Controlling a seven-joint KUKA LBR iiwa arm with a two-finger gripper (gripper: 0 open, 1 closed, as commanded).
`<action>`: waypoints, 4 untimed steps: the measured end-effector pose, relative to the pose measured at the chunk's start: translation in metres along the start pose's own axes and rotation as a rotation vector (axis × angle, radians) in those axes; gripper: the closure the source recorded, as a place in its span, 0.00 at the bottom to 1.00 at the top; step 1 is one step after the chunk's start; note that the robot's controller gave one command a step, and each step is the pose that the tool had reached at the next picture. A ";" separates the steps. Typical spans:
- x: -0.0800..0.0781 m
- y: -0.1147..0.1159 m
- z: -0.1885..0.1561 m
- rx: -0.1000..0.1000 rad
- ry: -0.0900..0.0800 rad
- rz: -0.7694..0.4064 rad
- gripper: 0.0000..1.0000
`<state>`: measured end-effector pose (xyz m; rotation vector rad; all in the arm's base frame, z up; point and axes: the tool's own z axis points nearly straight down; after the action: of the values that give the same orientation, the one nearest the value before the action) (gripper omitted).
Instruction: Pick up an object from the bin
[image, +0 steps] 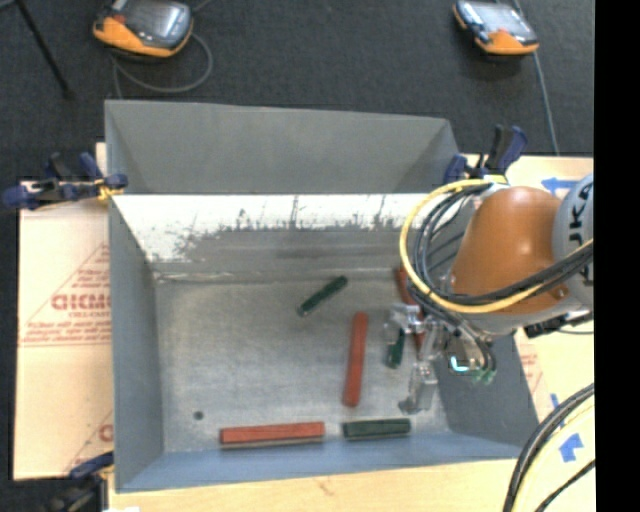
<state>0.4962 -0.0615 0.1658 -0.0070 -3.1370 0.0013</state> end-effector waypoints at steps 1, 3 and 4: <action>-0.072 -0.038 0.096 0.003 -0.011 -0.251 0.00; -0.120 -0.078 0.097 -0.049 0.025 -0.910 0.00; -0.117 -0.082 0.098 -0.048 0.039 -0.911 1.00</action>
Offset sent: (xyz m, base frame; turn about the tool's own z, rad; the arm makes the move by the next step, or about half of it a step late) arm 0.0700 -0.0358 -0.0958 -0.2532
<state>0.6125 -0.1442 0.0676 1.3576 -2.7856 -0.0742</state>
